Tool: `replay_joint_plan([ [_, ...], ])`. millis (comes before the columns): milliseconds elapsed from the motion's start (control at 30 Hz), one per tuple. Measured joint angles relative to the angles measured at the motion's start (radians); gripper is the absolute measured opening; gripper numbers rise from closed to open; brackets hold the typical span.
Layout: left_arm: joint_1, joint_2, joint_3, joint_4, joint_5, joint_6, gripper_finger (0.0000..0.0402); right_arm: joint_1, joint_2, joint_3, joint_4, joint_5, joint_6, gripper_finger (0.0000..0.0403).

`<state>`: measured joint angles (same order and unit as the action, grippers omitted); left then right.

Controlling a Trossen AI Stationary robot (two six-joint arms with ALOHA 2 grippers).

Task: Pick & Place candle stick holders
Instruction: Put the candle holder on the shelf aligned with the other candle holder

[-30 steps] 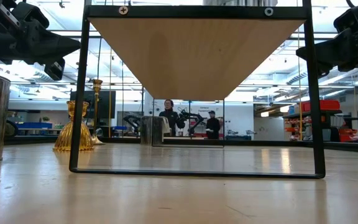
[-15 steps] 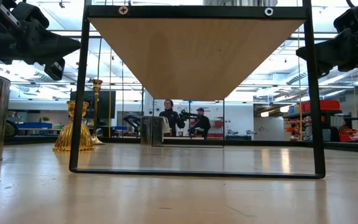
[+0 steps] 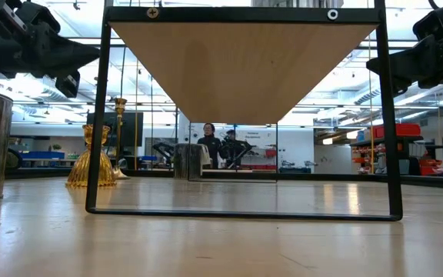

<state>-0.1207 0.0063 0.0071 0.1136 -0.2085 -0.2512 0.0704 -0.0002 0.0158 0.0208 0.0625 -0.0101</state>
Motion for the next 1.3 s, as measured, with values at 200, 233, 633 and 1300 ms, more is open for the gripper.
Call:
replay_joint_plan([
  [200, 0.0, 0.0, 0.0, 0.12, -0.016, -0.03, 0.001, 0.0, 0.0, 0.0, 0.0, 0.0, 0.0, 0.0027],
  [233, 0.0, 0.0, 0.0, 0.134, -0.016, -0.035, 0.001, 0.0, 0.0, 0.0, 0.0, 0.0, 0.0, 0.0027],
  [633, 0.0, 0.0, 0.078, 0.174, -0.017, 0.065, 0.001, 0.0, 0.0, 0.0, 0.0, 0.0, 0.0, 0.0027],
  [1300, 0.0, 0.067, 0.24, 0.065, -0.163, 0.075, 0.001, 0.0, 0.0, 0.0, 0.0, 0.0, 0.0, 0.0027],
])
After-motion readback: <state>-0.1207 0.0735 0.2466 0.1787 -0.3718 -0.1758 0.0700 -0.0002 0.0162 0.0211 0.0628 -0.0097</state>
